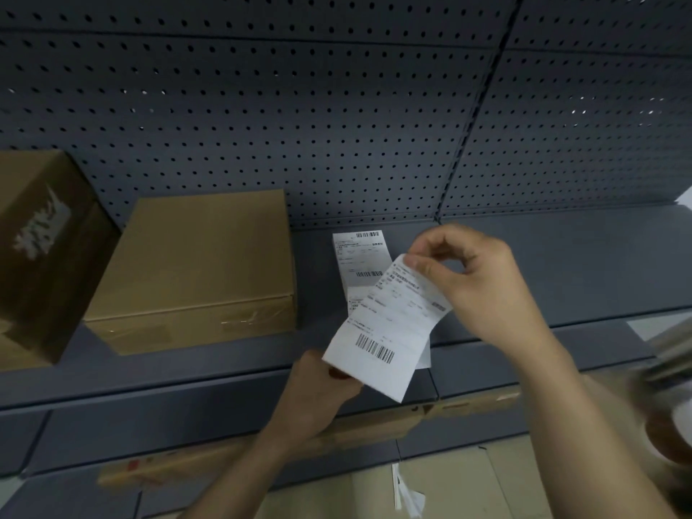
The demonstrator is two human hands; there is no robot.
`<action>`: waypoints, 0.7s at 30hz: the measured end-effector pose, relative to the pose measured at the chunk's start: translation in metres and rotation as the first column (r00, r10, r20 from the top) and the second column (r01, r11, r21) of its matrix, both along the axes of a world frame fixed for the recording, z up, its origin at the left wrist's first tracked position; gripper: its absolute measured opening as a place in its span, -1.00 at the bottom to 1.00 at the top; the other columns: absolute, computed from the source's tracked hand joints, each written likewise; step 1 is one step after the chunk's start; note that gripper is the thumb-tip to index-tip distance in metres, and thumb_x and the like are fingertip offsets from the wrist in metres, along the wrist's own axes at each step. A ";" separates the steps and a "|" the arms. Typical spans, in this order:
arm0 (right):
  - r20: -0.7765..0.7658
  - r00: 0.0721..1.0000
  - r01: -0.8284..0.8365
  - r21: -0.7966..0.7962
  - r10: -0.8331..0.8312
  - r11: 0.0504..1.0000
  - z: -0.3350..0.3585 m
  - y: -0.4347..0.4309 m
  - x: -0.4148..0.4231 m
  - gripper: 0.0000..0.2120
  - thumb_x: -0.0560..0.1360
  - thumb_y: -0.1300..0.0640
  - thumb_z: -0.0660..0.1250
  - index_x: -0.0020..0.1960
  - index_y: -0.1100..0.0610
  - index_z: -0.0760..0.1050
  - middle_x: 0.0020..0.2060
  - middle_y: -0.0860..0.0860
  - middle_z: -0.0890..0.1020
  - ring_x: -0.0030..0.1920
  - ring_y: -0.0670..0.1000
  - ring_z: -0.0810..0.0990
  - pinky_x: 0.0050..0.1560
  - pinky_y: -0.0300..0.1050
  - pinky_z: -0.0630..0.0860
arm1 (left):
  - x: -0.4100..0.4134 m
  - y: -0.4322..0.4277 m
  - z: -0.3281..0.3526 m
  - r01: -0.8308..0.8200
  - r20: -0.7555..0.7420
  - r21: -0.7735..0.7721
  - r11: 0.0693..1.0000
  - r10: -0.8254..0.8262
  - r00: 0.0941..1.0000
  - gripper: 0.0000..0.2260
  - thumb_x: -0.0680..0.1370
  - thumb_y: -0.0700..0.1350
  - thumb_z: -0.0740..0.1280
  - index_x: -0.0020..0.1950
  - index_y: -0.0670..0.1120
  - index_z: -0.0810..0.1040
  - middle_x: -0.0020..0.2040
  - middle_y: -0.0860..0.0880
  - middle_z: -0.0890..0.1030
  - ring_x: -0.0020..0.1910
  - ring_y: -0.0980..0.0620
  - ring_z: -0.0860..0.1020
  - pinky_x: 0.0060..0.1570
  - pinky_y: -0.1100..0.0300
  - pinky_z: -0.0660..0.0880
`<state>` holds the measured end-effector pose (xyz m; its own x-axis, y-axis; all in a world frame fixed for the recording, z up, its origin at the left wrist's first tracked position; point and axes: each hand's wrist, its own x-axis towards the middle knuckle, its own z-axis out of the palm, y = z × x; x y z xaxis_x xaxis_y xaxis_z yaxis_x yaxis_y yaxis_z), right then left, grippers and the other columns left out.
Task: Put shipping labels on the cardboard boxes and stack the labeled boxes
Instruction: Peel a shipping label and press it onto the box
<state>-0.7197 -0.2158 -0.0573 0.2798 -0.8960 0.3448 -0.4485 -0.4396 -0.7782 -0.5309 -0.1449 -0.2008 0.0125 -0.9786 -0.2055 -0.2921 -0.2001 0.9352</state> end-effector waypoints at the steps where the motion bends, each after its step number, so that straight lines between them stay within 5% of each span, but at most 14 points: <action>1: 0.004 1.000 0.011 -0.013 -0.011 1.000 0.001 -0.002 0.002 -0.81 0.51 0.18 0.46 -0.16 -0.09 0.58 -0.18 -0.13 0.66 -0.08 -0.10 0.63 0.03 -0.13 0.56 | -0.001 0.002 0.003 0.007 0.024 -0.017 1.000 -0.006 1.000 -0.79 0.39 -0.13 0.45 -0.09 -0.26 0.60 -0.12 -0.27 0.65 -0.20 0.08 0.54 -0.15 0.18 0.43; 6: 0.019 0.997 0.073 -0.055 -0.073 0.996 0.007 -0.012 0.010 -0.80 0.51 0.18 0.45 -0.16 -0.12 0.57 -0.18 -0.16 0.65 -0.10 -0.12 0.61 0.04 -0.11 0.55 | -0.006 0.002 -0.003 0.006 0.132 -0.063 0.998 0.003 0.991 -0.83 0.40 -0.24 0.42 -0.29 -0.30 0.50 -0.39 -0.11 0.52 -0.35 0.16 0.42 -0.30 0.29 0.32; 10: 0.054 0.985 0.165 -0.096 -0.161 0.982 0.013 -0.020 0.012 -0.87 0.52 0.18 0.44 -0.14 -0.02 0.59 -0.18 -0.15 0.65 -0.11 -0.10 0.60 0.01 -0.20 0.54 | -0.008 0.005 -0.003 0.034 0.136 -0.079 0.996 -0.023 0.990 -0.90 0.41 -0.26 0.42 -0.26 -0.27 0.56 -0.34 -0.15 0.59 -0.36 0.20 0.44 -0.31 0.35 0.34; 14: 0.131 0.960 0.262 -0.125 -0.246 0.957 0.020 -0.024 0.011 -0.92 0.53 0.20 0.43 -0.11 0.04 0.60 -0.17 -0.09 0.66 -0.12 -0.11 0.60 -0.06 -0.34 0.50 | -0.007 0.007 -0.006 0.016 0.148 -0.082 0.996 -0.004 0.989 -0.85 0.41 -0.29 0.41 -0.33 -0.25 0.51 -0.42 0.02 0.48 -0.40 0.22 0.38 -0.36 0.37 0.28; 21: 0.251 0.917 0.352 -0.136 -0.311 0.926 0.031 -0.029 0.009 -0.94 0.53 0.20 0.42 -0.09 0.05 0.60 -0.22 -0.15 0.63 -0.19 -0.17 0.58 -0.08 -0.30 0.51 | -0.005 0.013 -0.013 0.045 0.180 -0.092 0.995 -0.028 0.983 -0.84 0.42 -0.30 0.40 -0.35 -0.15 0.53 -0.43 0.05 0.52 -0.41 0.29 0.40 -0.31 0.39 0.33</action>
<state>-0.7107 -0.2445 -0.0260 -0.1243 -0.8436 0.5224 -0.4172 -0.4332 -0.7989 -0.5358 -0.1321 -0.2134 0.0050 -0.9940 -0.1093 -0.4614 -0.0993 0.8816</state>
